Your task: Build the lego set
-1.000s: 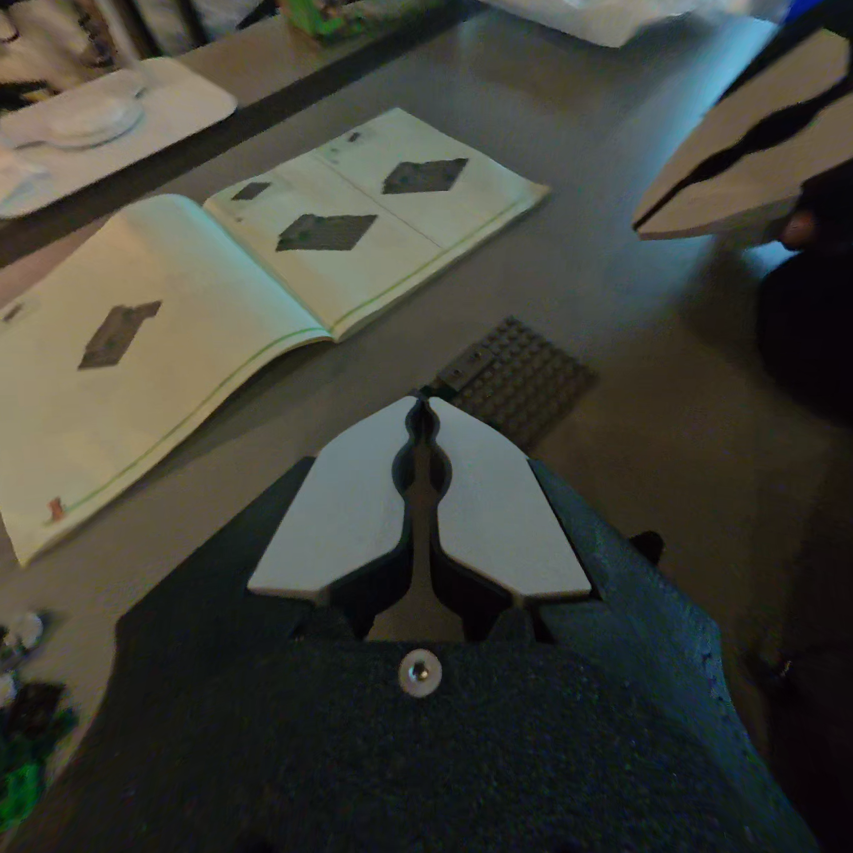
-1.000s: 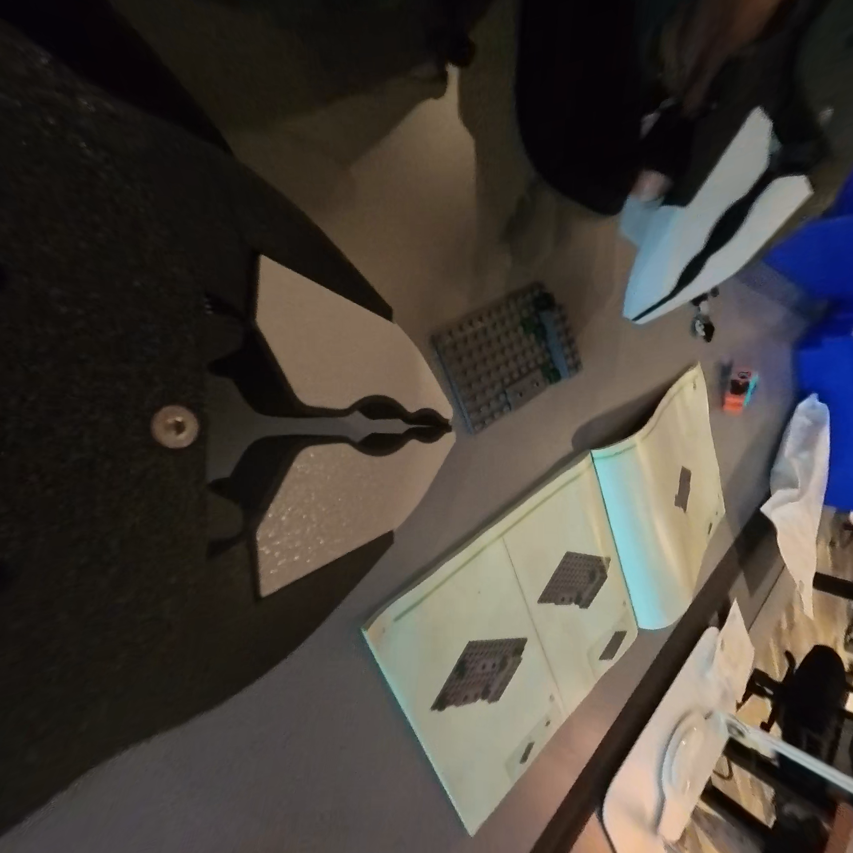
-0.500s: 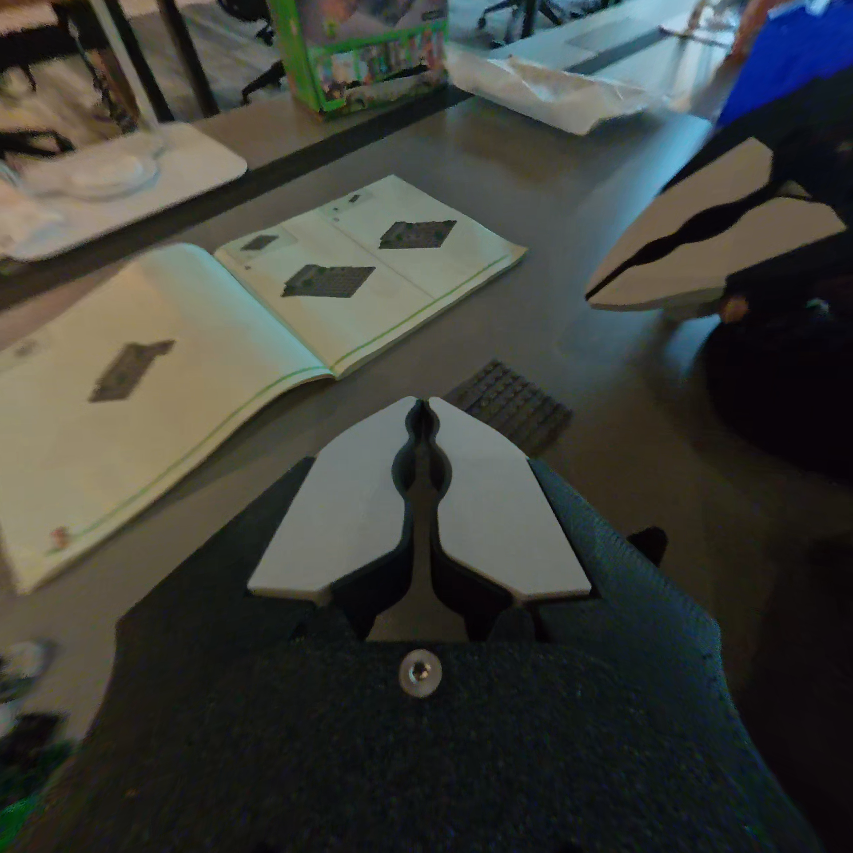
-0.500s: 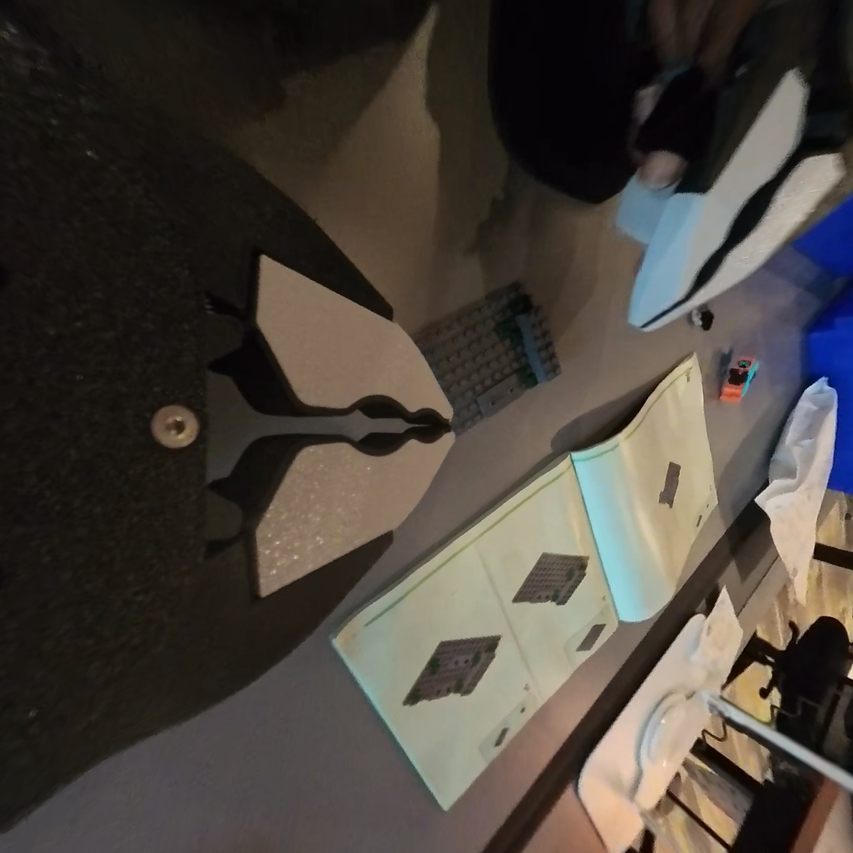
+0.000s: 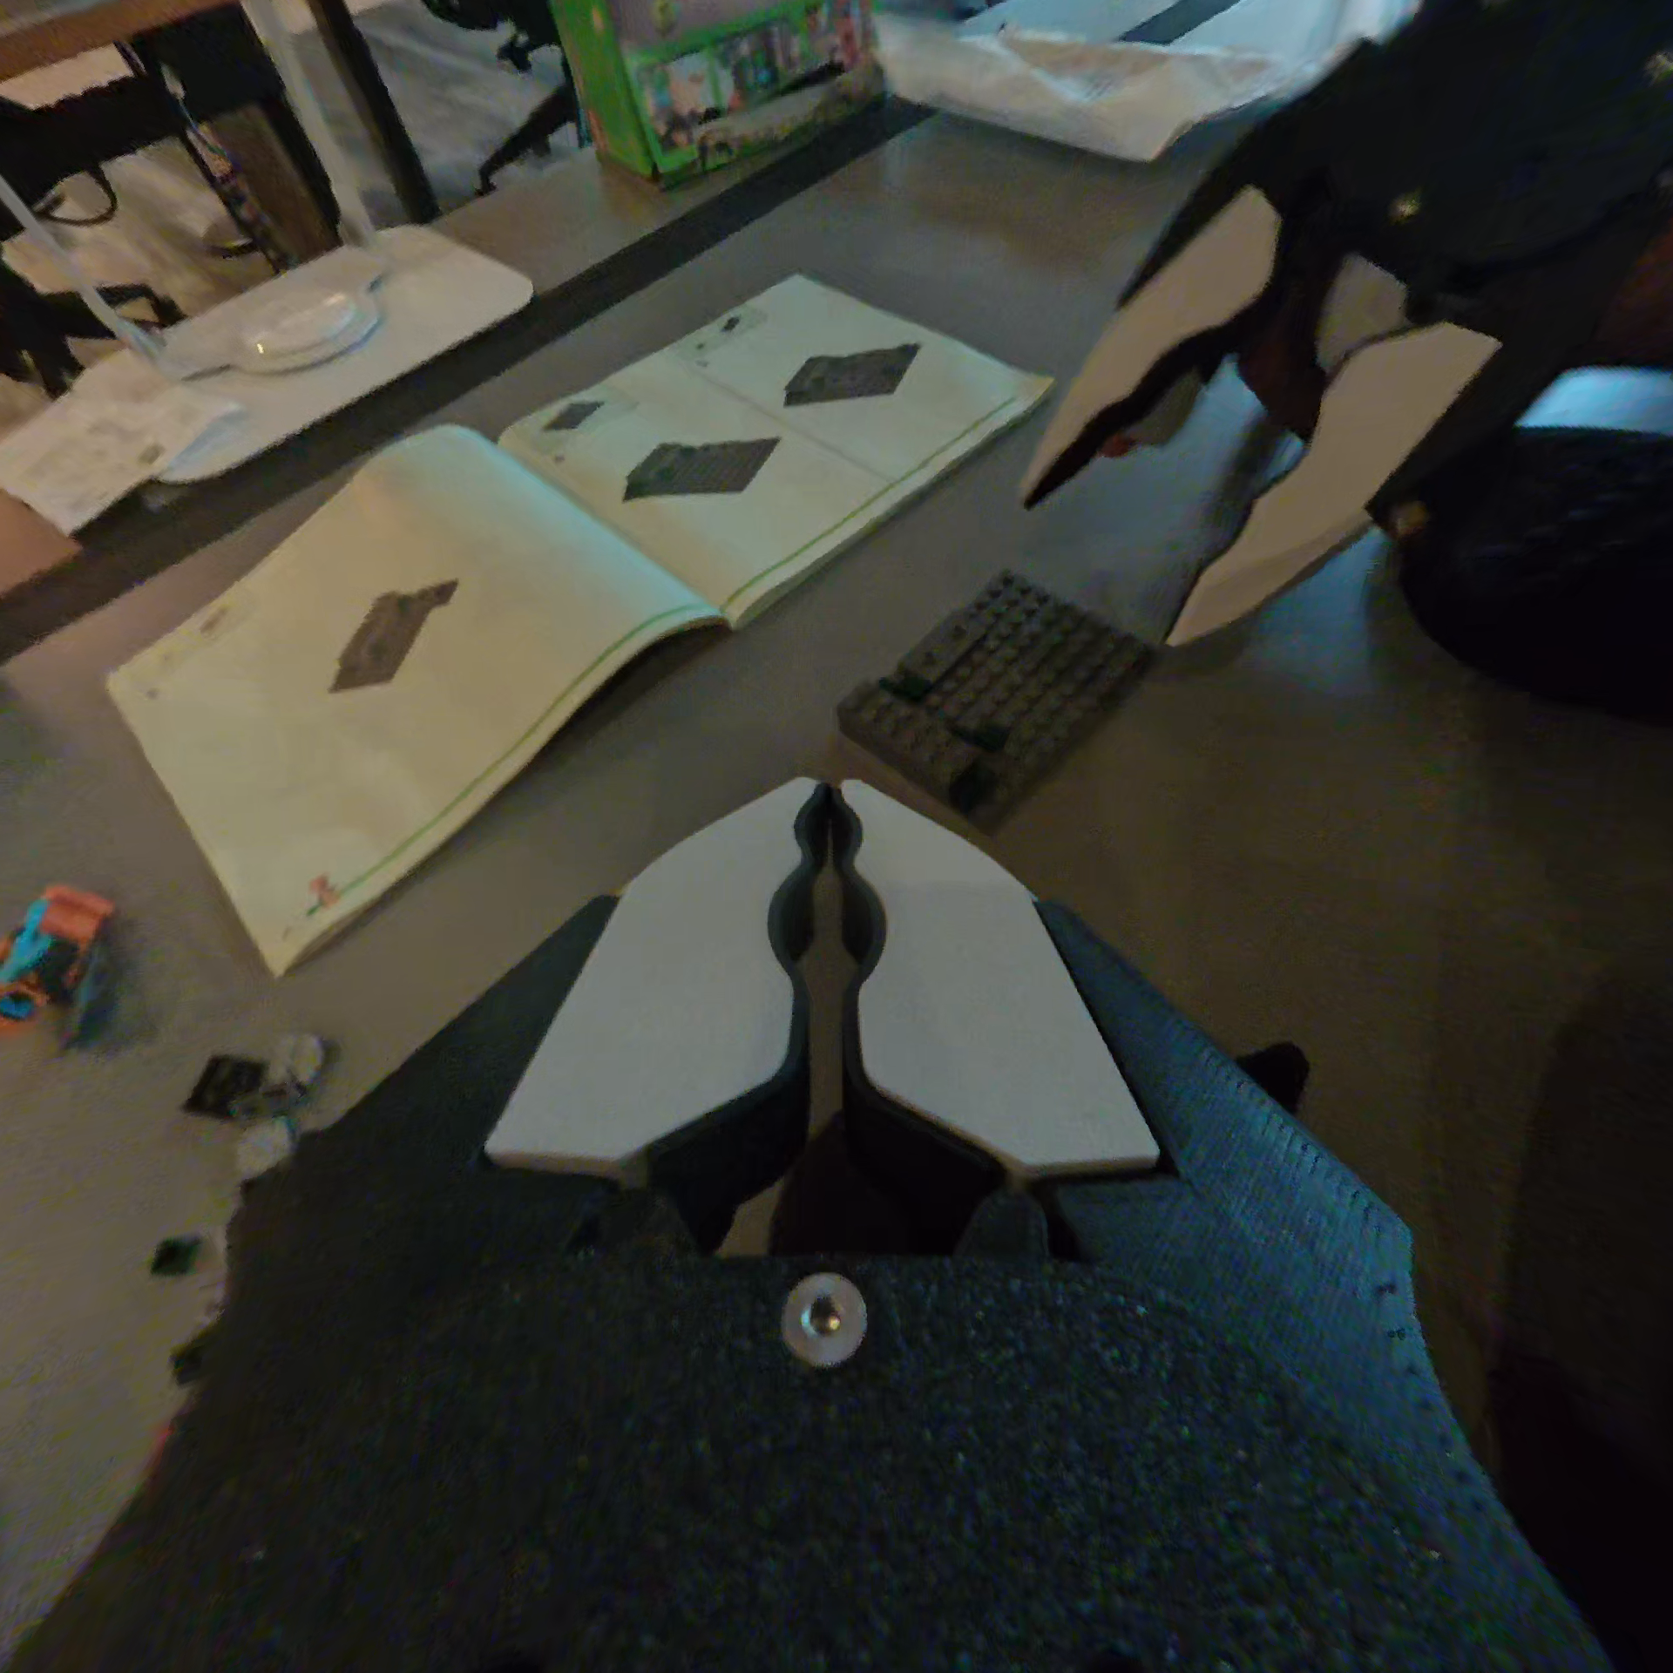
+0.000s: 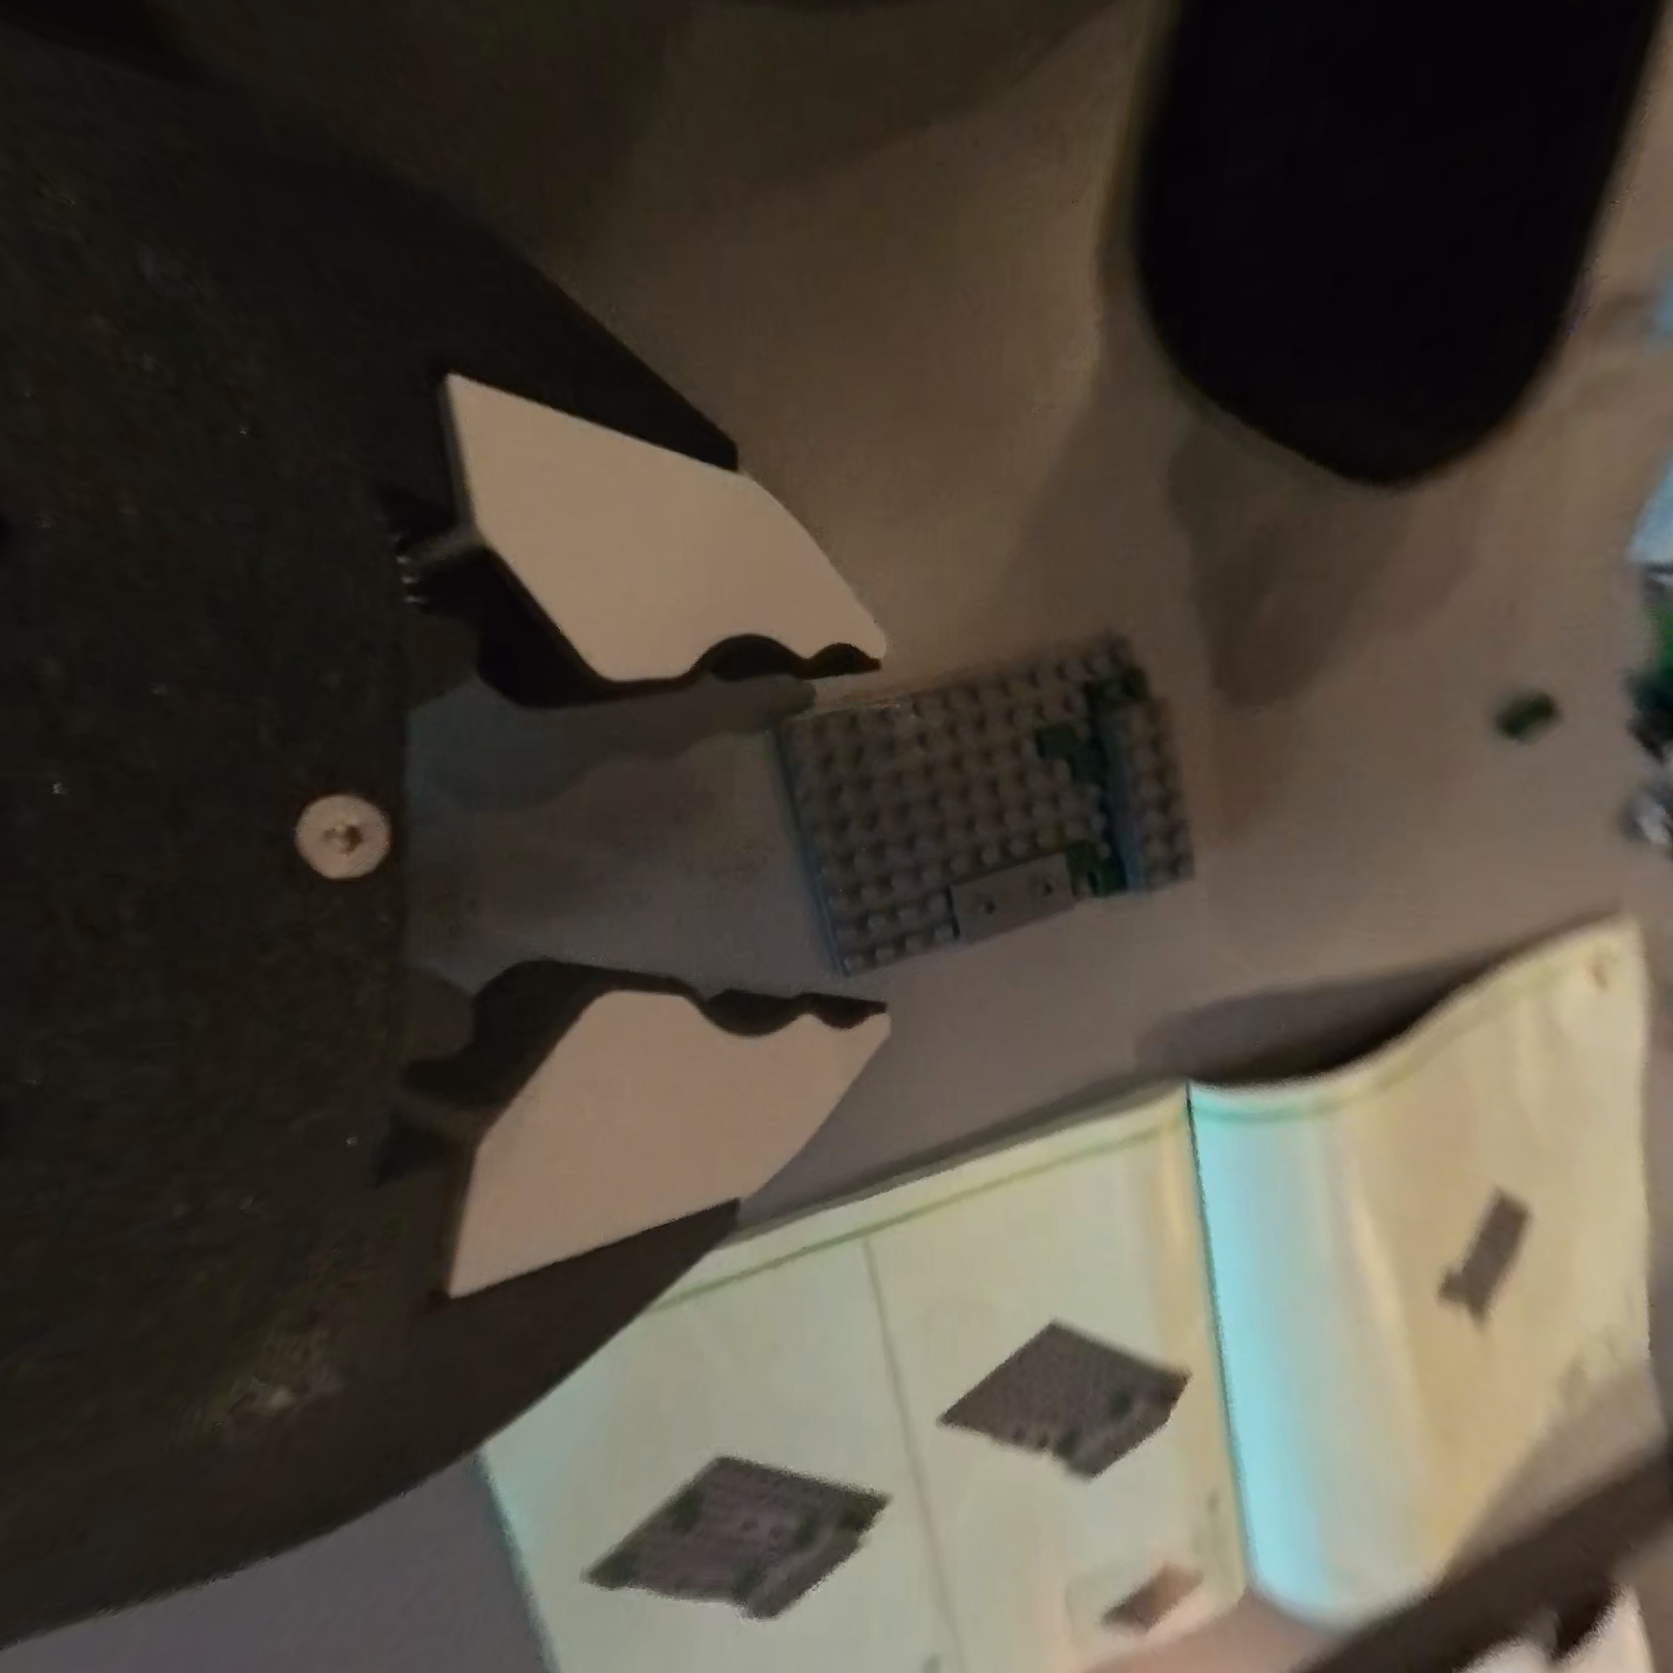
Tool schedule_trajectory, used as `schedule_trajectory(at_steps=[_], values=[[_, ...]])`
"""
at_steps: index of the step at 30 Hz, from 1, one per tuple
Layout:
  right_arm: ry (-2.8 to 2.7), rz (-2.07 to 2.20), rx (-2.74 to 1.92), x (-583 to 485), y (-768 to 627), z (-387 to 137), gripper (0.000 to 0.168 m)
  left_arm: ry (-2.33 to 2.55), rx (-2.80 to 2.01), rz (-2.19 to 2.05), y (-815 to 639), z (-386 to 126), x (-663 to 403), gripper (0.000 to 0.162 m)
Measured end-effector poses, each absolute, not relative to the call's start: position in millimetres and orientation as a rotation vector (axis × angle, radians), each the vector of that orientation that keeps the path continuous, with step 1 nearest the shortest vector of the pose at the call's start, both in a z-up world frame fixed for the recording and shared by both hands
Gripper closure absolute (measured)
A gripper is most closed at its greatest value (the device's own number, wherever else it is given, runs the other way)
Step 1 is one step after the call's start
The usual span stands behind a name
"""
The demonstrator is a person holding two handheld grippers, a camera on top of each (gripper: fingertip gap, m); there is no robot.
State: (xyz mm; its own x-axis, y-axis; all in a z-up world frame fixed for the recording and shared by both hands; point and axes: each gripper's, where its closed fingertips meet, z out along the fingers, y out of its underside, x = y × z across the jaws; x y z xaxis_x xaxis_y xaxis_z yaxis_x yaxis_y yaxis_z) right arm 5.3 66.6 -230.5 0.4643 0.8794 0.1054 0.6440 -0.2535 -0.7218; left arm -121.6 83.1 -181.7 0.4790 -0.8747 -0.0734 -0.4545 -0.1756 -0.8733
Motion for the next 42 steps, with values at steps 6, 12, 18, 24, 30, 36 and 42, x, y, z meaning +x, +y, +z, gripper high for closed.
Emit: schedule_trajectory(at_steps=[6, 12, 18, 24, 30, 36, 42], values=[[-1.686, 0.439, -1.970, -7.2, 72.9, -240.8, 0.094, 1.148, -1.848, -0.527, 65.5, -198.7, -105.3, 0.155], [-1.818, 0.359, -1.983, -23.1, 72.3, -255.7, 0.090, 1.156, -1.871, -0.498, 57.7, -206.5, -95.3, 0.152], [-1.549, 0.370, -2.113, -19.8, 80.0, -254.7, 0.105, 1.213, -1.897, -0.505, 58.7, -220.2, -98.8, 0.152], [-0.994, 0.240, -2.363, 3.0, 90.9, -252.8, 0.105, 1.260, -1.889, -0.545, 65.6, -218.9, -88.1, 0.152], [-0.441, 0.350, -2.371, 4.4, 82.9, -238.0, 0.106, 1.309, -1.884, -0.608, 66.2, -220.8, -74.4, 0.152], [-0.825, 0.448, -2.113, 11.5, 60.4, -197.2, 0.104, 1.384, -1.877, -0.627, 62.9, -224.1, -63.9, 0.151], [-1.558, 0.443, -1.869, 30.7, 94.1, -206.6, 0.118, 1.418, -1.876, -0.566, 68.8, -227.3, -54.1, 0.146]])
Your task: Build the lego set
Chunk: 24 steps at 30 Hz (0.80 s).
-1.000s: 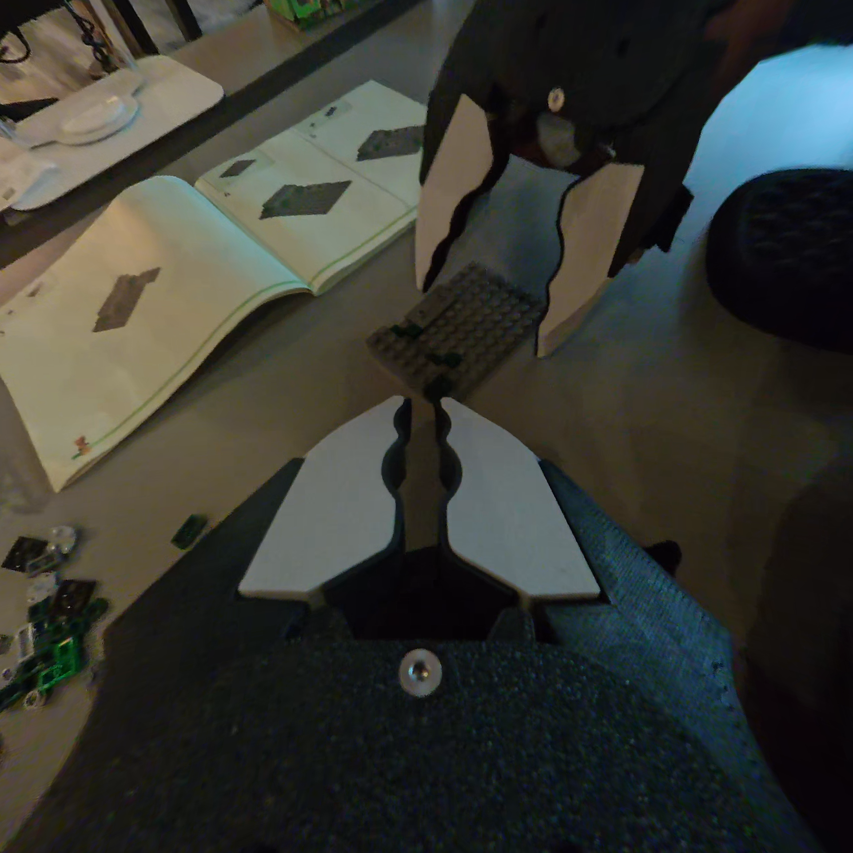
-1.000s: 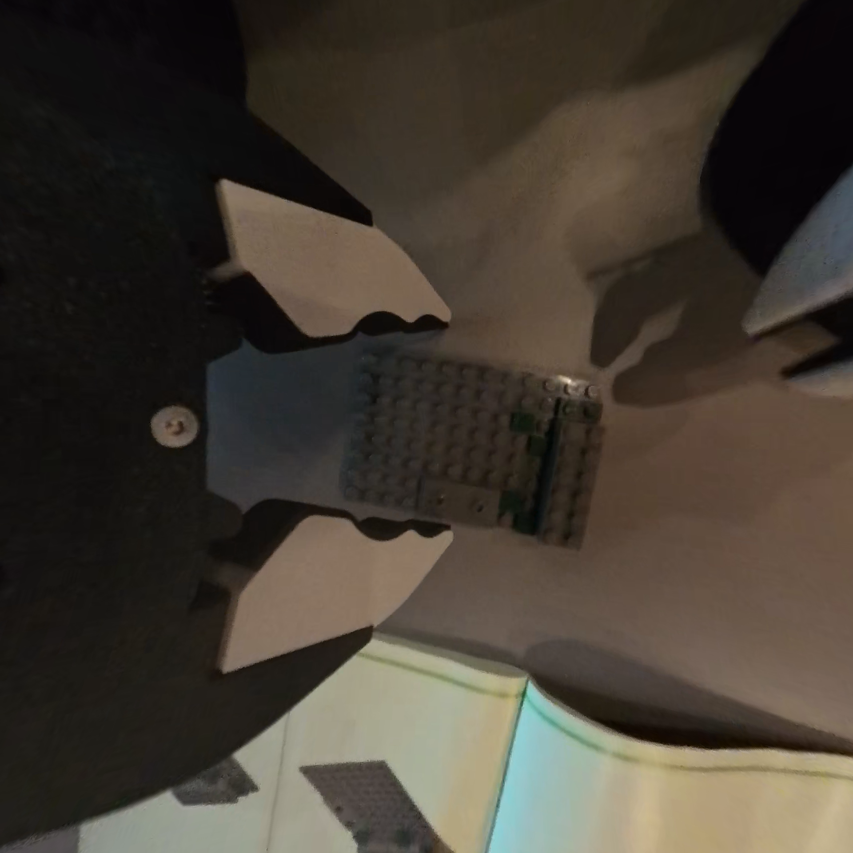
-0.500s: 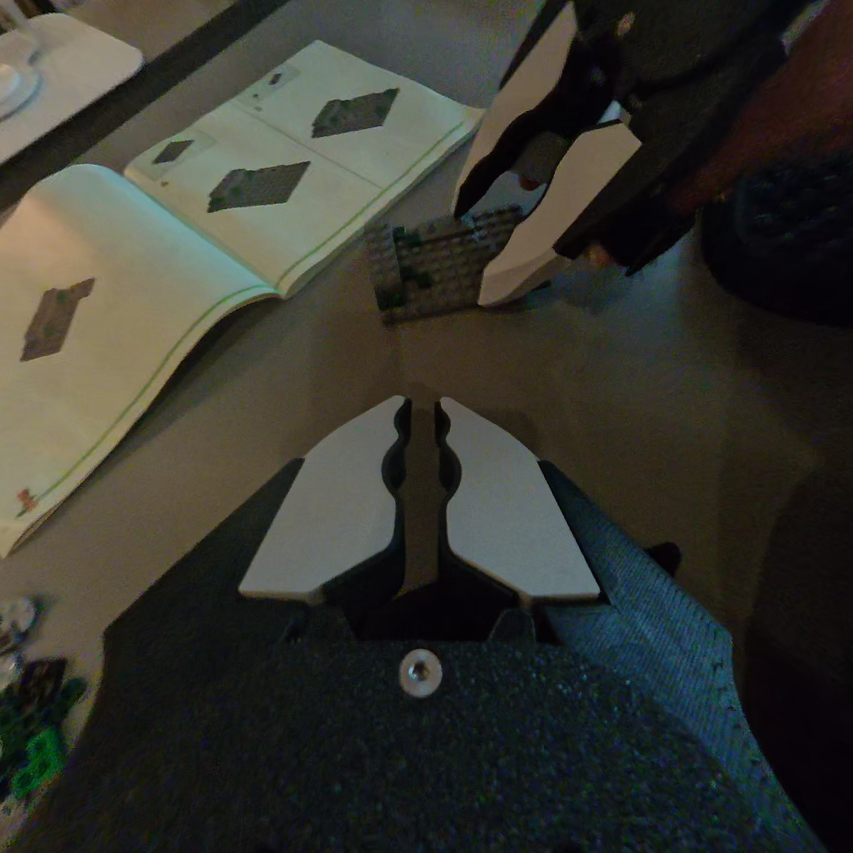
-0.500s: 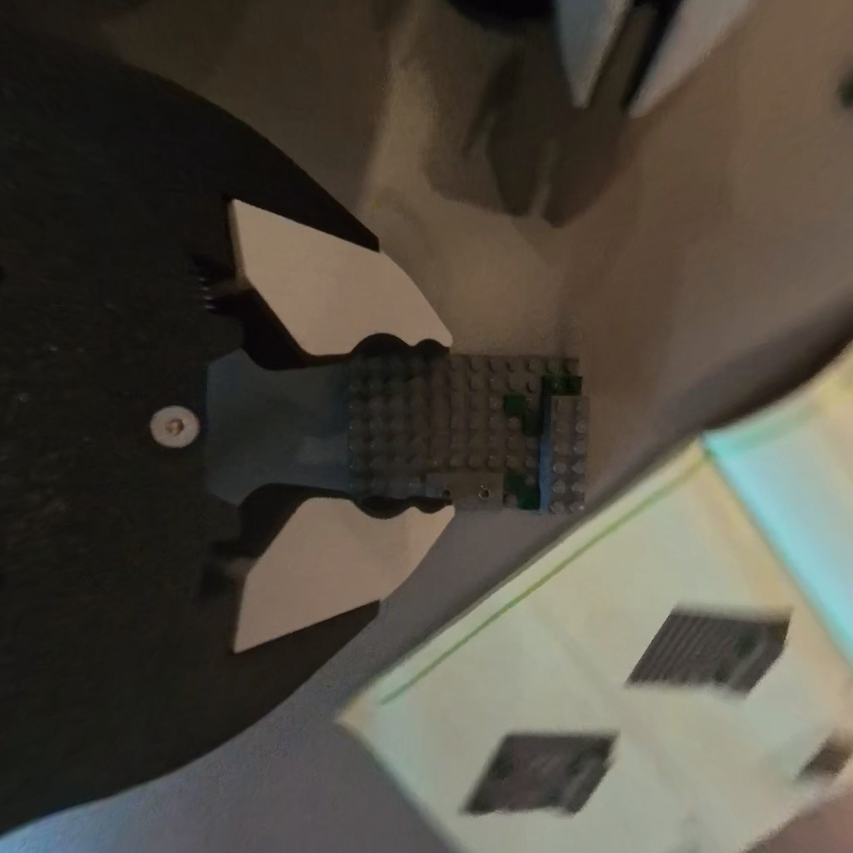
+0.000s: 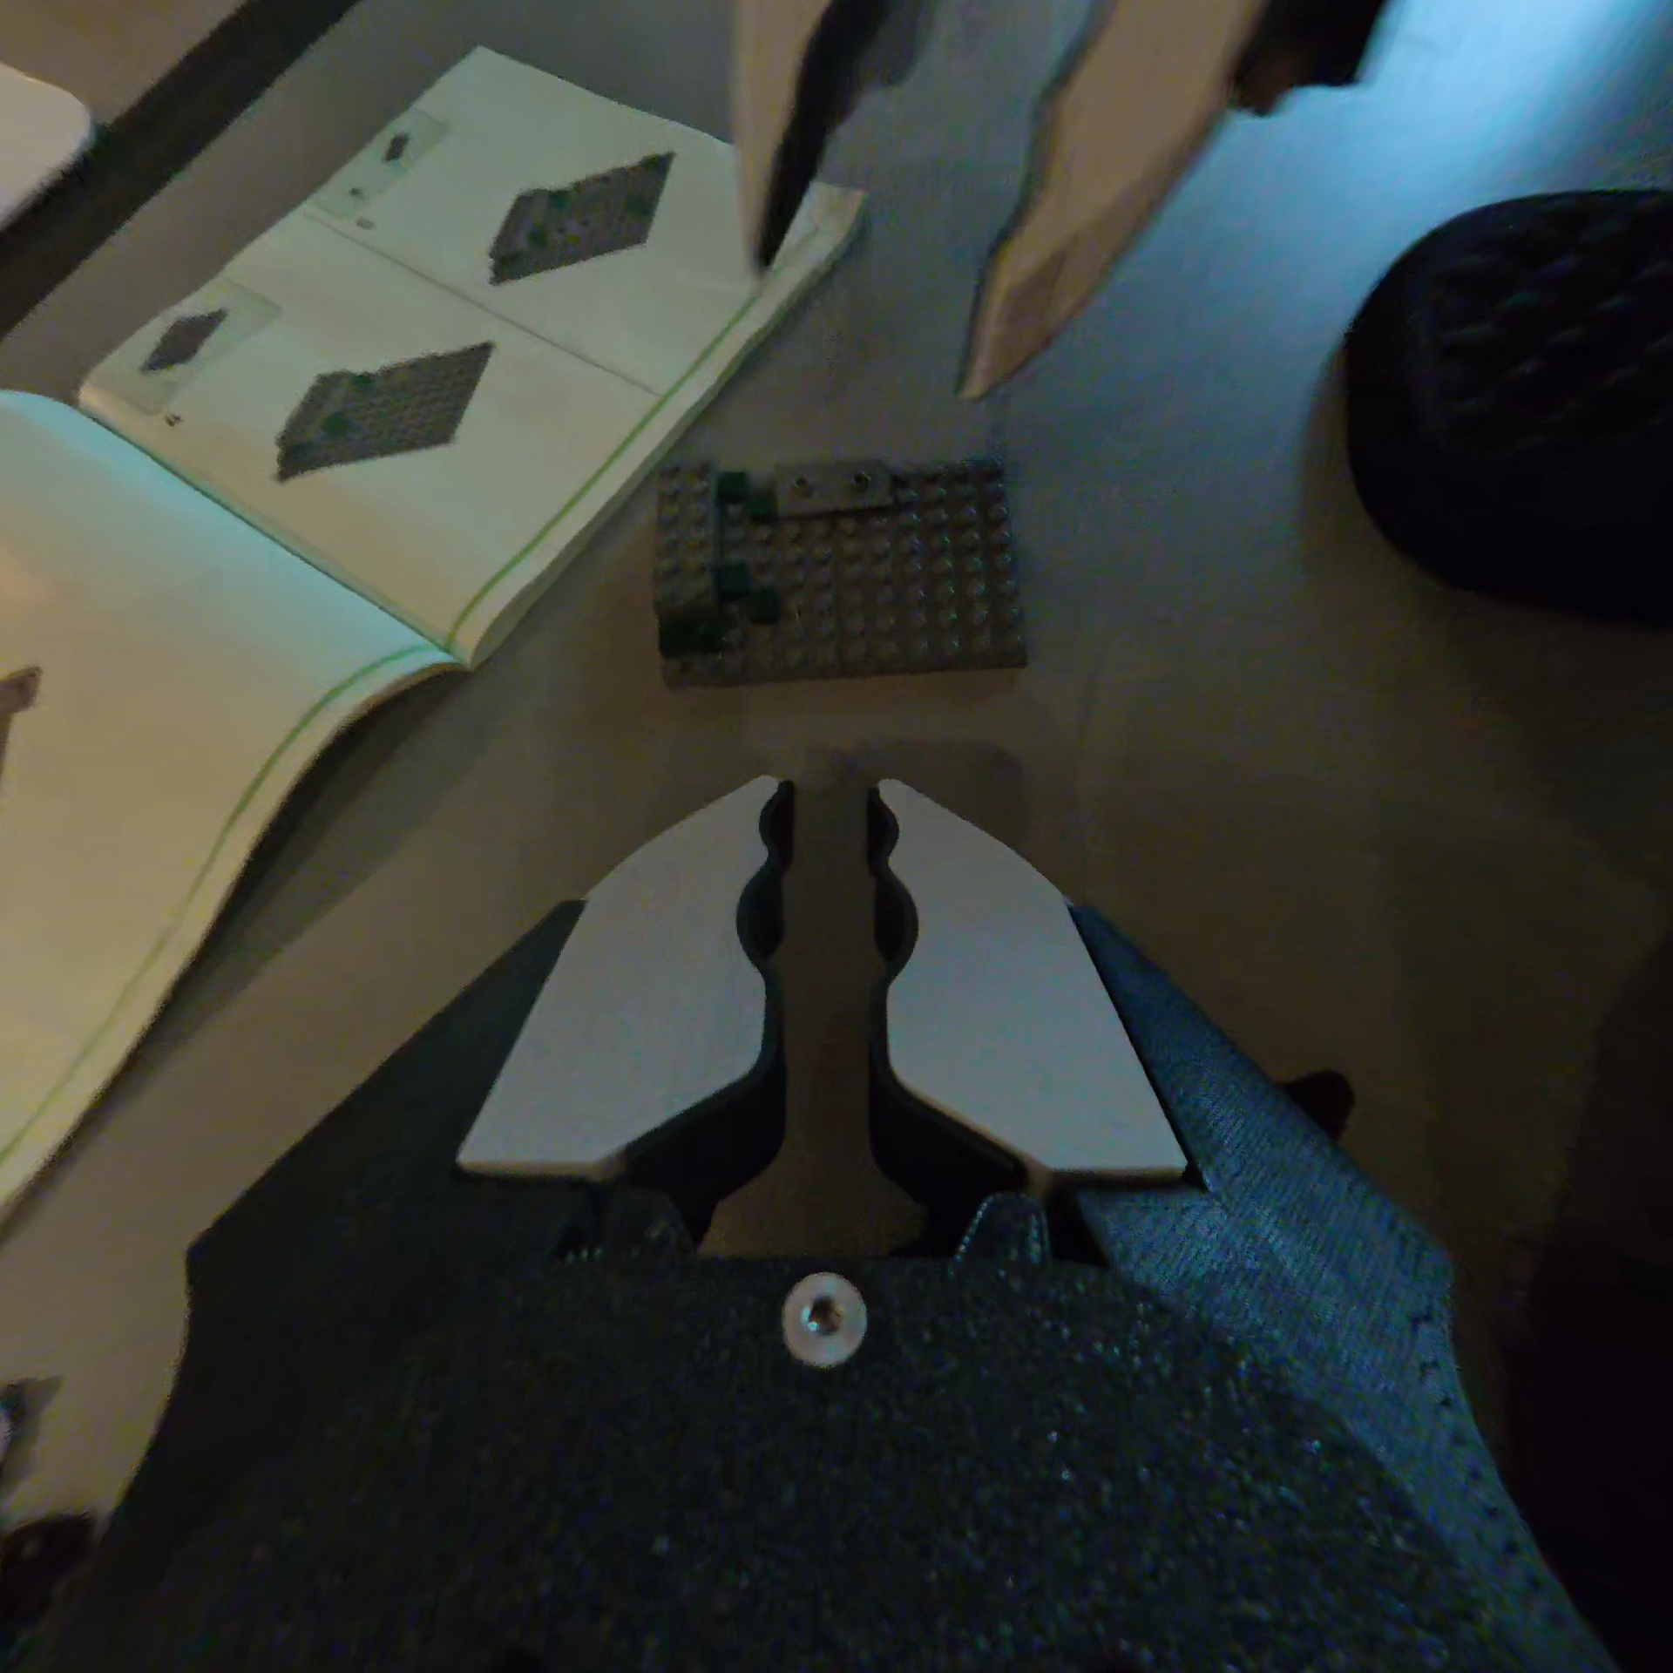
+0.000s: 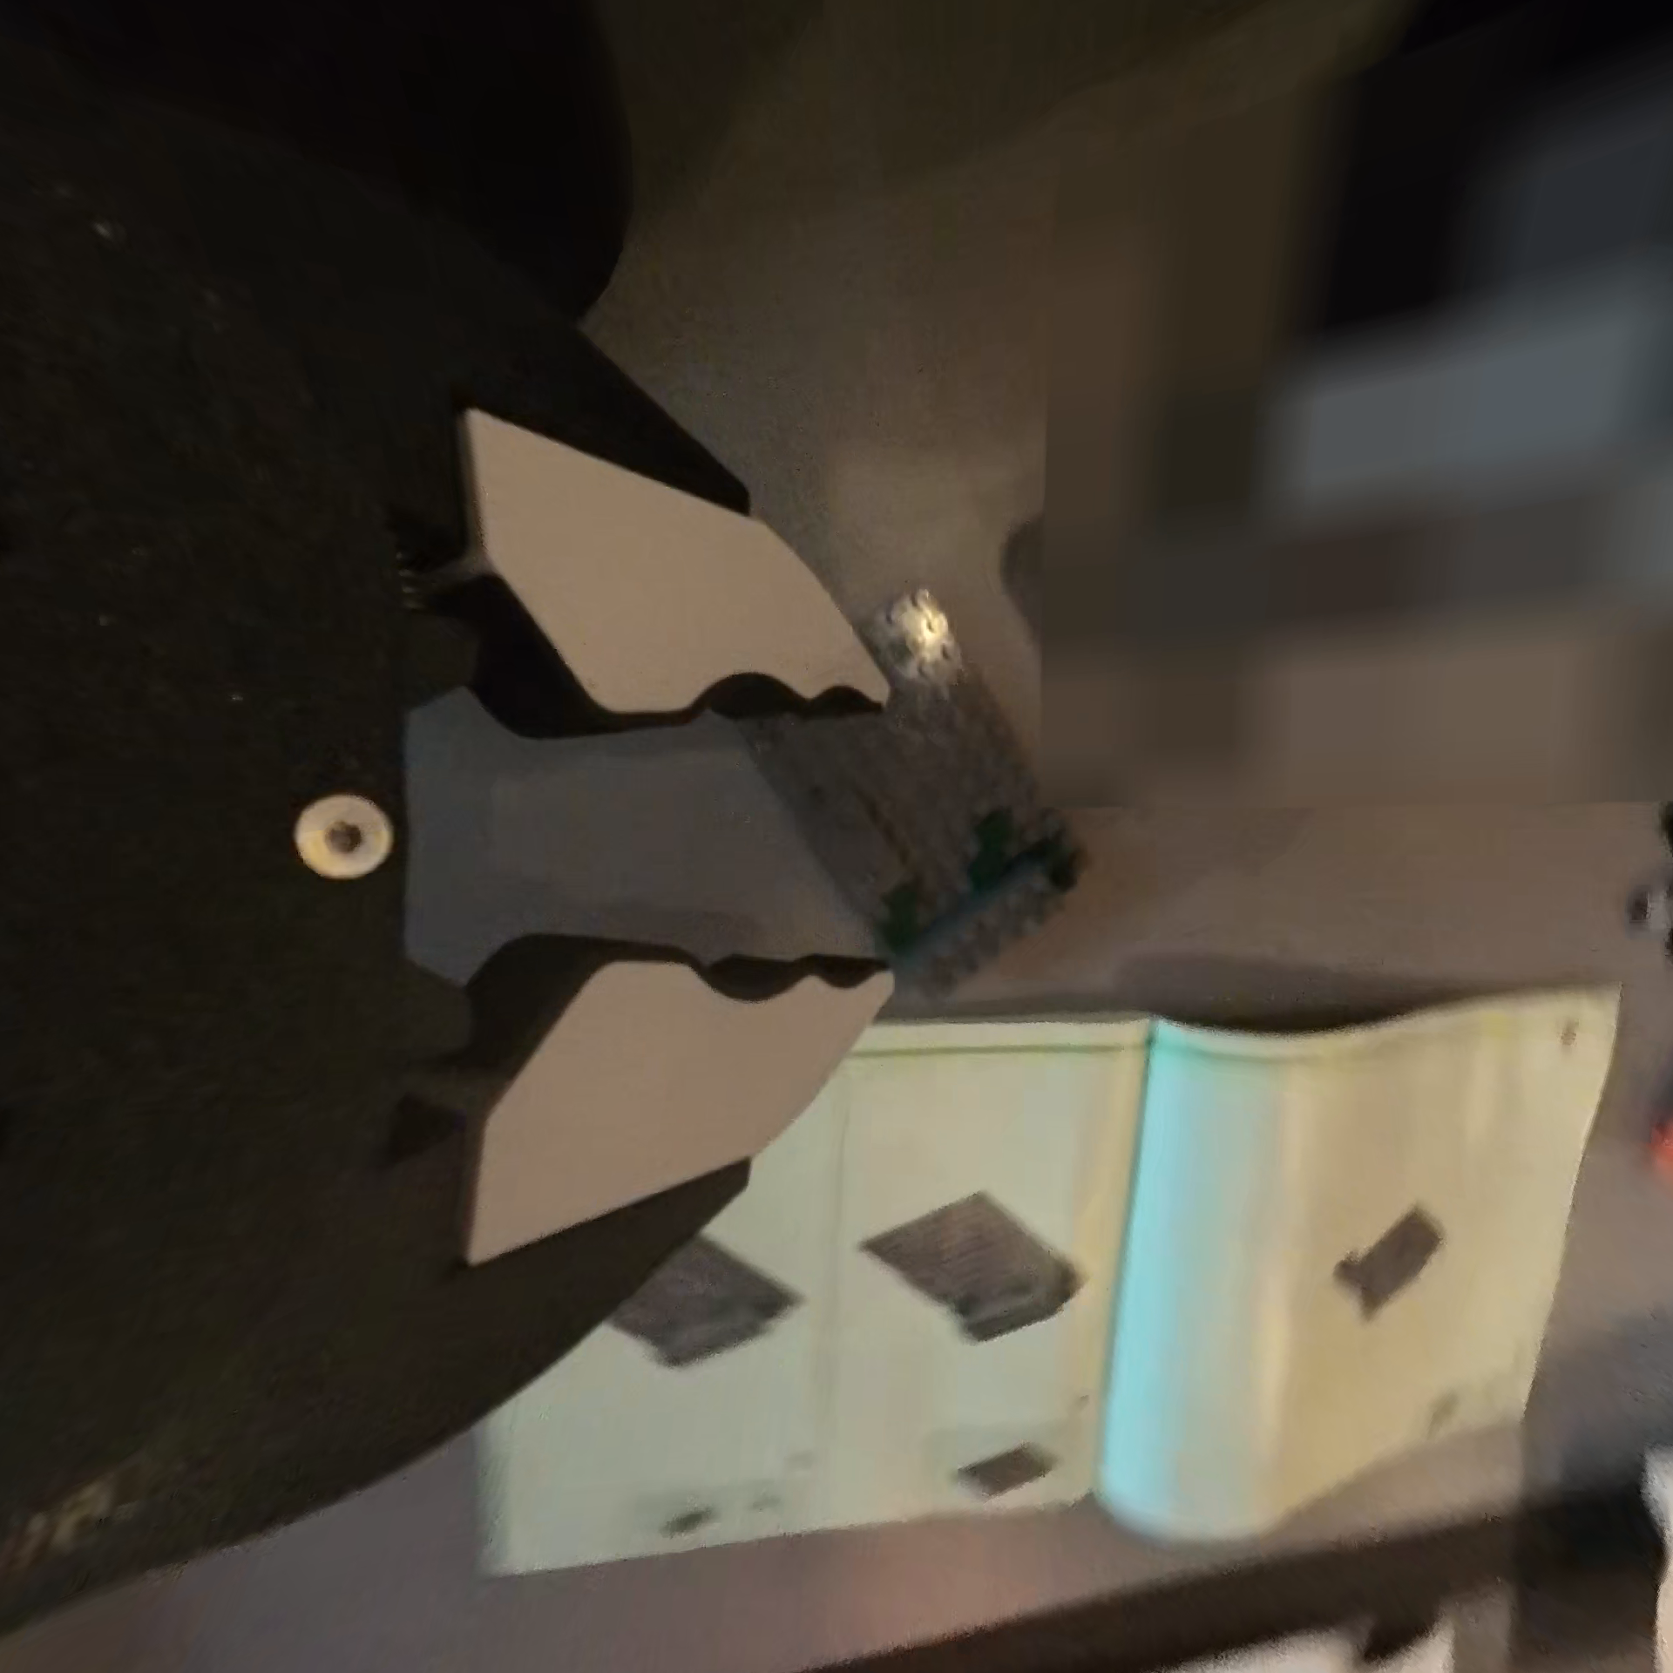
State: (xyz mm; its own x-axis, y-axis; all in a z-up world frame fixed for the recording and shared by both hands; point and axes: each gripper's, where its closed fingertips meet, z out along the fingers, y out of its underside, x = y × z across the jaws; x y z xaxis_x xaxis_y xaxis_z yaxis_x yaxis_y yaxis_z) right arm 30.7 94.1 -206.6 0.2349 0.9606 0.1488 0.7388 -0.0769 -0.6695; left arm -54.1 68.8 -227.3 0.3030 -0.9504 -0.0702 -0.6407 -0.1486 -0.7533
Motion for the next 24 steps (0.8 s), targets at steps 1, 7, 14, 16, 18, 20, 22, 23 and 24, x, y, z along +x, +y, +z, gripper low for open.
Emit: schedule_trajectory(at_steps=[1, 7, 14, 16, 18, 20, 22, 23, 24], values=[[-1.632, 0.470, -1.850, 27.1, 99.8, -210.5, 0.120, 1.403, -1.875, -0.547, 70.2, -225.3, -53.8, 0.146], [-1.996, 0.486, -1.762, 9.0, 126.9, -242.4, 0.124, 1.277, -1.928, -0.531, 70.3, -223.2, -58.1, 0.147], [-1.985, 0.565, -1.839, -1.3, 129.6, -250.1, 0.151, 1.198, -1.967, -0.547, 70.8, -227.4, -68.7, 0.147], [-1.880, 0.546, -1.918, 2.3, 128.7, -249.1, 0.152, 1.189, -1.962, -0.568, 71.4, -225.7, -70.1, 0.147], [-1.750, 0.545, -2.009, 7.3, 121.4, -246.7, 0.152, 1.181, -1.951, -0.586, 72.2, -223.0, -71.4, 0.147], [-1.647, 0.538, -2.060, 11.8, 112.3, -244.8, 0.152, 1.179, -1.939, -0.611, 72.5, -220.2, -71.7, 0.148], [-1.599, 0.522, -2.085, 15.8, 104.7, -245.7, 0.152, 1.185, -1.929, -0.638, 72.6, -218.9, -70.6, 0.148], [-1.582, 0.521, -2.082, 15.8, 103.1, -245.8, 0.152, 1.192, -1.926, -0.647, 72.8, -219.0, -69.7, 0.148], [-1.566, 0.518, -2.090, 16.2, 102.7, -246.7, 0.152, 1.201, -1.922, -0.650, 73.2, -219.1, -68.8, 0.148]])
